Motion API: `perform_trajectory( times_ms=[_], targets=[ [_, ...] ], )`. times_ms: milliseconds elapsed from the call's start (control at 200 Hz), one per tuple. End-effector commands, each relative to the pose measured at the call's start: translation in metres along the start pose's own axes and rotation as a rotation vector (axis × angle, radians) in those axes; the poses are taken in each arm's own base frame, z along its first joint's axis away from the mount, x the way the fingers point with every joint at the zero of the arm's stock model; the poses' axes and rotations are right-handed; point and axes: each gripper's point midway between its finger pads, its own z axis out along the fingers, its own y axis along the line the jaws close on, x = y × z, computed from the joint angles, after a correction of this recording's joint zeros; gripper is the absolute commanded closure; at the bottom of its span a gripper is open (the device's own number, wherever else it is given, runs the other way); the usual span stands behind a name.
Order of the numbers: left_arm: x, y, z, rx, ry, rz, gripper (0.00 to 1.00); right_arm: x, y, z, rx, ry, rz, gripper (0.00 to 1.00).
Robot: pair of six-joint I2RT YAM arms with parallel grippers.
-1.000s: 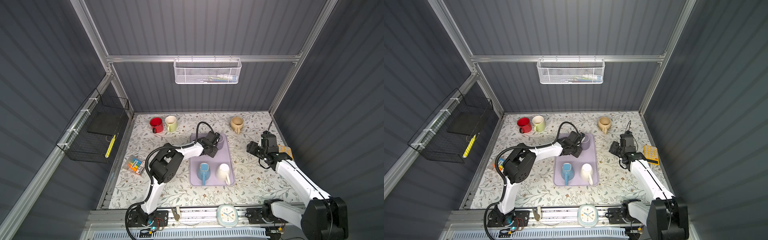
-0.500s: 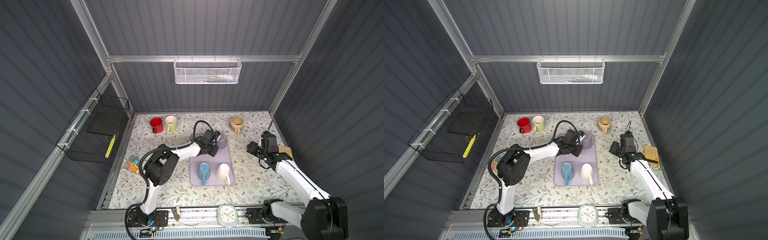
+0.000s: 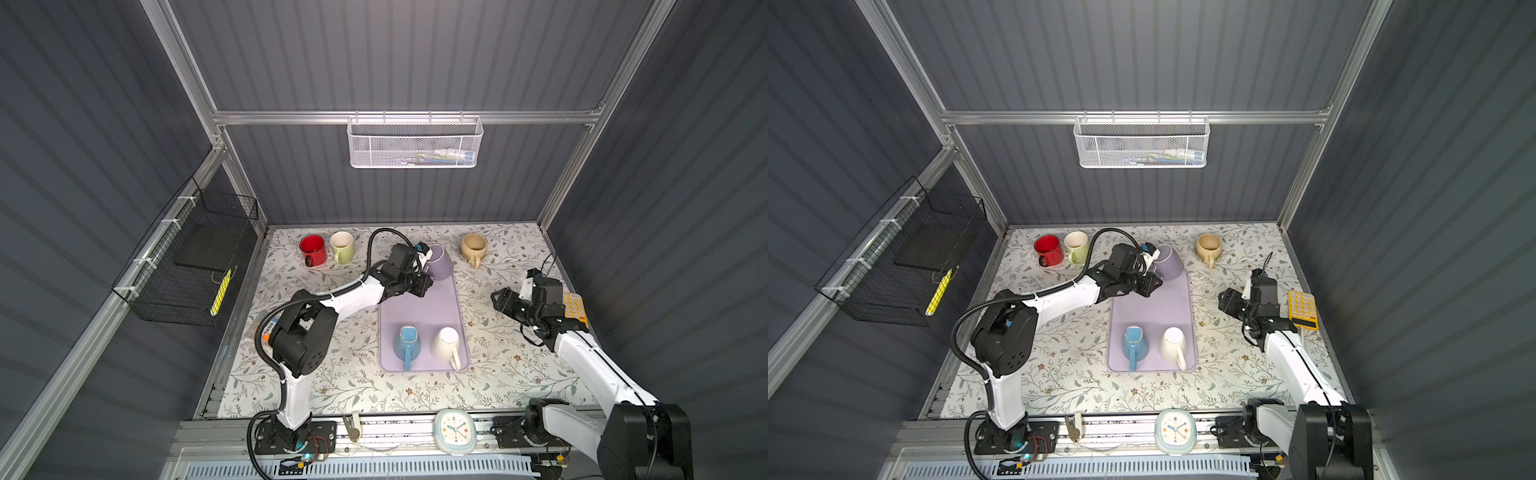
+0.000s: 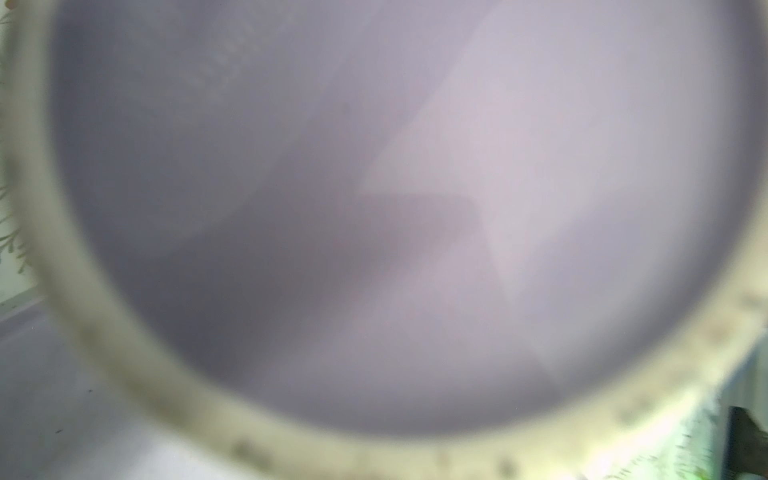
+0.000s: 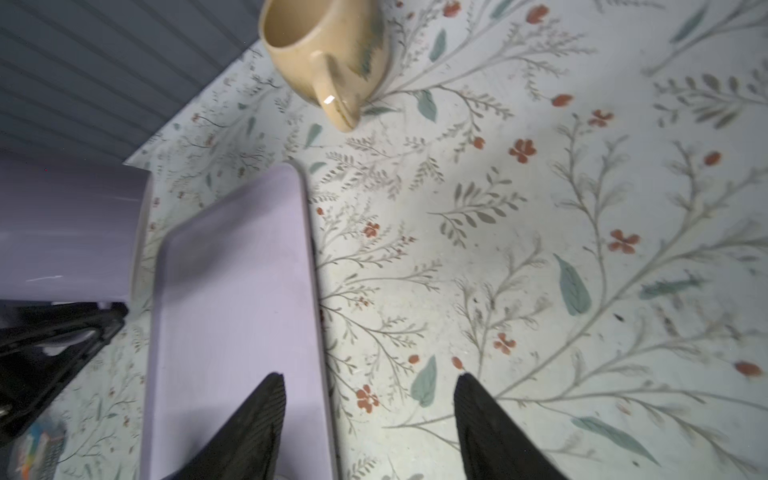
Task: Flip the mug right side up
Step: 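Lift the purple mug off the tray with the left gripper while the right gripper approaches, then grasp the purple mug's body with the right gripper beside the left gripper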
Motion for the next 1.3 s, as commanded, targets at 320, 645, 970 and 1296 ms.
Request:
perform_trajectory(
  times_ms=[320,645,970,1296],
  targets=[
    [-0.065,-0.05,-0.053,0.314,-0.192,0.009,0.93,-0.038,0.09,-0.025,-0.458,-0.087,-0.109,0.33],
    [-0.073,-0.063,-0.063,0.416,-0.236,-0.008,0.92,-0.035,0.129,-0.032,-0.659,-0.05,-0.161,0.33],
    [-0.072,-0.071,-0.071,0.458,-0.241,-0.012,0.92,-0.026,0.163,-0.039,-0.757,-0.028,-0.249,0.33],
    [-0.077,-0.077,-0.077,0.5,-0.264,-0.023,0.91,-0.024,0.174,-0.035,-0.802,-0.024,-0.256,0.33]
  ],
)
